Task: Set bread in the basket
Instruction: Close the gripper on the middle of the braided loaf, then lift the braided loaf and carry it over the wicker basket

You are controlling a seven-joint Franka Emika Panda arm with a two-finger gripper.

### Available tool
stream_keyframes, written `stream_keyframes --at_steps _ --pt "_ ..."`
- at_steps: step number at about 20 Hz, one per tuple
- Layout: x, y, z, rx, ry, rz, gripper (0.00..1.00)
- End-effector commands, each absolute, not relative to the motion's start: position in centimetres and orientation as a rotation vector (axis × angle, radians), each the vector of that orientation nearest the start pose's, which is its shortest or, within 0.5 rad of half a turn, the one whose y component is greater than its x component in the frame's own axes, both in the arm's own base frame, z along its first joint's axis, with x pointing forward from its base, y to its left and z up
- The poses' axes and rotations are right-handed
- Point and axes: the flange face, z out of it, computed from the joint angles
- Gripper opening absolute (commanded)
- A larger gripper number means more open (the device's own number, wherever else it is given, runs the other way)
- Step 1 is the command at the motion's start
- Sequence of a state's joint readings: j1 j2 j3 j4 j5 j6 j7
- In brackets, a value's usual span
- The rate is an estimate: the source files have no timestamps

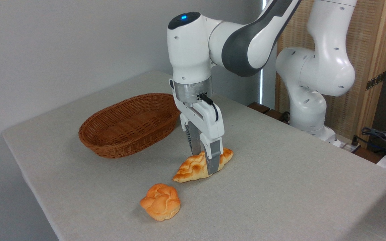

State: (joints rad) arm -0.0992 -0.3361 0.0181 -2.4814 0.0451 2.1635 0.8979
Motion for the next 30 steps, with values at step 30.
stream_keyframes --at_steps 30 --pt "51.2 -12.6 53.6 -2.893 1.316 -0.092 0.41"
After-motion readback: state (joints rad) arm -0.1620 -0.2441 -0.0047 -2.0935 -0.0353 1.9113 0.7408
